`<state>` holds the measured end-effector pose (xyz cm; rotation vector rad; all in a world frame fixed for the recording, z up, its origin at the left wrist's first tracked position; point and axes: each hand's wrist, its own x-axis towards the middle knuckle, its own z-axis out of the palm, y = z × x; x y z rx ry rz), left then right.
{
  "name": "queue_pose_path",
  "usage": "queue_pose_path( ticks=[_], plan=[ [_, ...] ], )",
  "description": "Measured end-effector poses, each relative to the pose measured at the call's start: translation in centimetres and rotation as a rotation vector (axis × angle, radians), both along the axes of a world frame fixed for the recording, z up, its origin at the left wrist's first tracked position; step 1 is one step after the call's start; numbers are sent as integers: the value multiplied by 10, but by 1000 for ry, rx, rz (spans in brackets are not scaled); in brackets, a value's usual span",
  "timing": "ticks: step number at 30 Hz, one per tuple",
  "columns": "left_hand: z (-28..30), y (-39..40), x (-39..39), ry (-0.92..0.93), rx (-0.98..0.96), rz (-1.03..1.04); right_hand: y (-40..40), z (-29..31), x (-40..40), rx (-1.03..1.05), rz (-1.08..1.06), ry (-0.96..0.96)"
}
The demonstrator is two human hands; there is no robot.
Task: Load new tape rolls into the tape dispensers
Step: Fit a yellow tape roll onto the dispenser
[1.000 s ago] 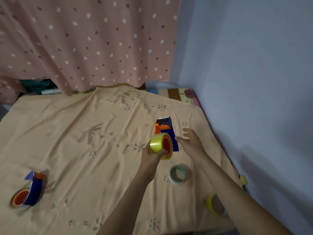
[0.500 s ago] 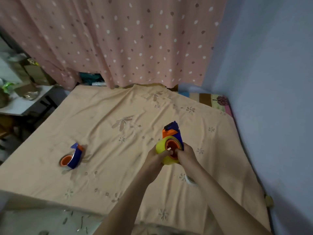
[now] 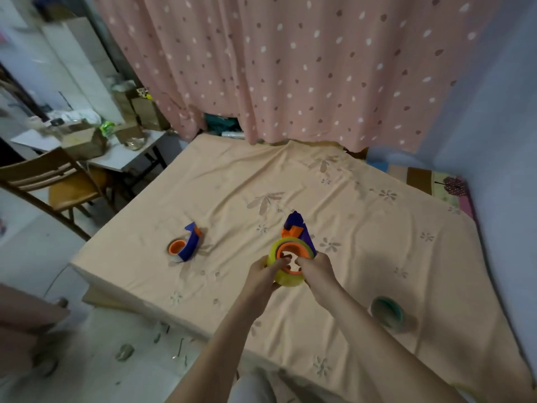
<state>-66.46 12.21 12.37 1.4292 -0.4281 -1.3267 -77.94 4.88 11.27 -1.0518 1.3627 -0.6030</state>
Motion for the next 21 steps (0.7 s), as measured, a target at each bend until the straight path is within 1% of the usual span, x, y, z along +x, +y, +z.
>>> queue_pose_path(
  ticks=[3,7,10,13,18,21],
  plan=[
    [-2,-1,29,7,-5,11,-1,1,31,-14,17,11],
    [-11,-9,73,27,-8,4,-4,0,78,-23,-1,-22],
    [-18,-19,120,26,-20,-50,-11,-5,123,-56,-37,-9],
    [-24,-24,178,7,-14,-131,-12,-13,176,-56,-117,2],
    [-42,-7,274,10,78,-214,12,-36,258,18,-211,43],
    [-48,-2,309,36,89,-265,23,-41,289,42,-267,67]
  ],
)
